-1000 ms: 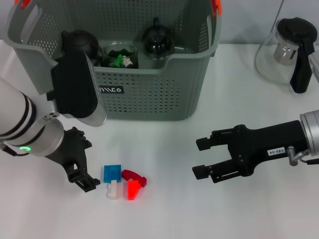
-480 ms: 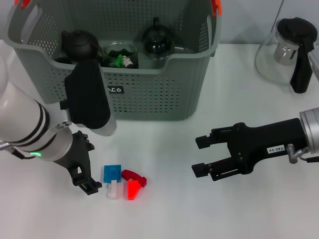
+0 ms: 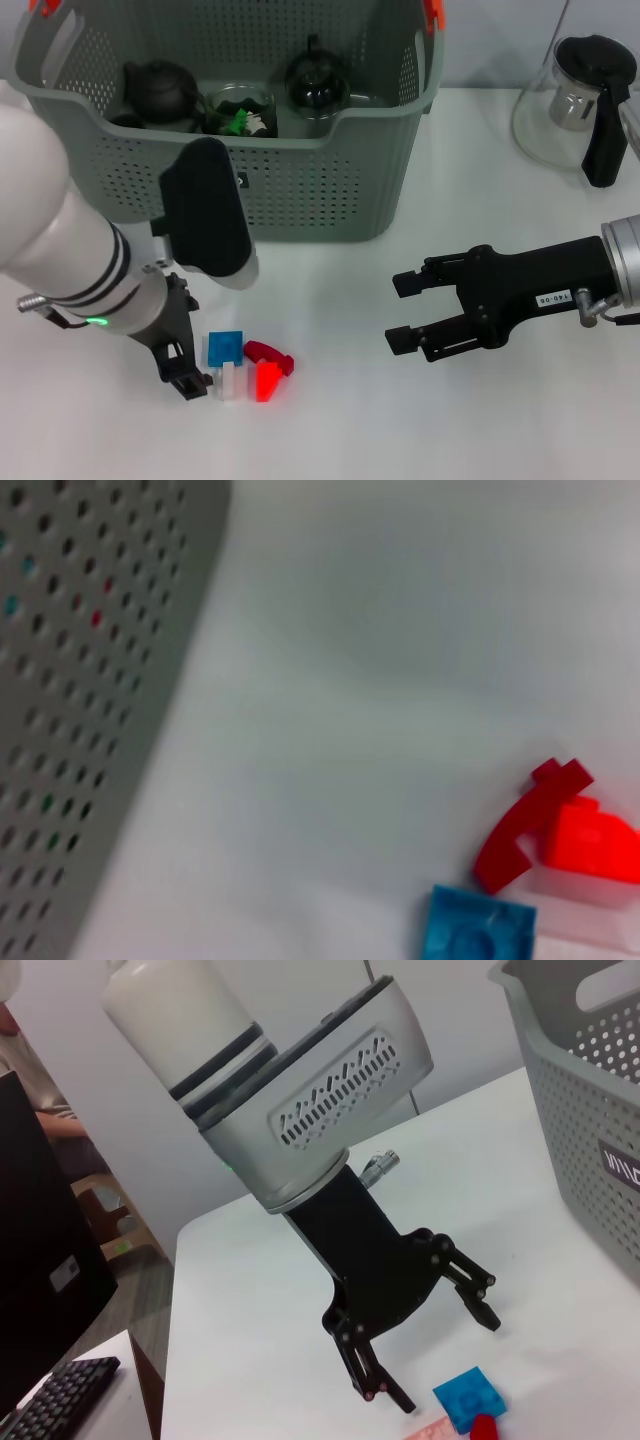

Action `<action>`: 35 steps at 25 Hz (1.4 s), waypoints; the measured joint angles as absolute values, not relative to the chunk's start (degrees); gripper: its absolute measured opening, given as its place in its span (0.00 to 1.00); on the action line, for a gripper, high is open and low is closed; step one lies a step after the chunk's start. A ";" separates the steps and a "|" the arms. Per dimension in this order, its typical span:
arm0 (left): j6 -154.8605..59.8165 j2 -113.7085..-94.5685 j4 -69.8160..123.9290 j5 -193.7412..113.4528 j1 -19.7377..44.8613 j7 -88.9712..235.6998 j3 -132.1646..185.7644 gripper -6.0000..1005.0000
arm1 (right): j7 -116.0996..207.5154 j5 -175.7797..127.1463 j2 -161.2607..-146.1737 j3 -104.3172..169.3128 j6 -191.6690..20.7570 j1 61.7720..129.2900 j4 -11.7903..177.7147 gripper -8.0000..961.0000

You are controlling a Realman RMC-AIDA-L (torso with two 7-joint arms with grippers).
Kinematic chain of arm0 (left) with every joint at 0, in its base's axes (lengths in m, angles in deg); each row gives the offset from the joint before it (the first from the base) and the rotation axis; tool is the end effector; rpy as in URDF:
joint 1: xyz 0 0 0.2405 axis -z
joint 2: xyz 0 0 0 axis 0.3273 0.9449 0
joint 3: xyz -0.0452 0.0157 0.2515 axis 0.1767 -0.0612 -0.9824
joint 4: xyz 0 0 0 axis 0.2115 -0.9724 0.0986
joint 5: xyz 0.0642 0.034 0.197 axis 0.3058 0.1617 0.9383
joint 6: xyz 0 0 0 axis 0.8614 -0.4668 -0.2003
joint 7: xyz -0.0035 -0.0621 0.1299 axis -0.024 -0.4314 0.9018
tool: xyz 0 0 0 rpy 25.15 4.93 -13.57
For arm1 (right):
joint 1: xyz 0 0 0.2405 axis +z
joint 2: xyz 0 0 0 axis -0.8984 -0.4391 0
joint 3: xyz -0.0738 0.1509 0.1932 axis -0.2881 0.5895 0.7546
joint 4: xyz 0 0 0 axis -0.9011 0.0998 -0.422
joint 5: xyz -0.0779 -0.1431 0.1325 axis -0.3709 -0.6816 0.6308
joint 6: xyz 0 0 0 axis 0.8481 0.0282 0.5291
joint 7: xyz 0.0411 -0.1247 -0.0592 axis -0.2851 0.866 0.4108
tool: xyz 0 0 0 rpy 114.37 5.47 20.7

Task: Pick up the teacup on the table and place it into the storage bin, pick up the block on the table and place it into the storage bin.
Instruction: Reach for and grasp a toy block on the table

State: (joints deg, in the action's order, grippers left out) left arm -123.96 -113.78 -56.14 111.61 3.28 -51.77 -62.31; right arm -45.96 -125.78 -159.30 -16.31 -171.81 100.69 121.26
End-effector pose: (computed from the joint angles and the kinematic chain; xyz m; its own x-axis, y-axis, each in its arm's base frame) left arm -0.2065 0.3095 -0.0398 0.8070 0.2586 -0.5309 0.0768 -0.9373 -0.3399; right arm 0.2060 0.3316 -0.0237 0.8703 -0.4020 -0.2845 -0.3797 -0.9156 0.1324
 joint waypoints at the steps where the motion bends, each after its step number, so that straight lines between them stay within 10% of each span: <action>1: -123.92 -113.80 -56.13 111.61 3.30 -51.95 -62.64 0.94 | -45.96 -125.79 -159.30 -16.31 -171.81 100.69 121.26 0.90; 35: -123.22 -113.85 -54.78 111.07 5.91 -56.39 -68.19 0.86 | -45.43 -125.79 -159.39 -16.31 -171.99 100.16 121.14 0.90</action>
State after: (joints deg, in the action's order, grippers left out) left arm -123.22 -113.85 -54.78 111.07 5.91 -56.39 -68.19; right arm -45.43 -125.79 -159.39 -16.31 -171.99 100.16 121.14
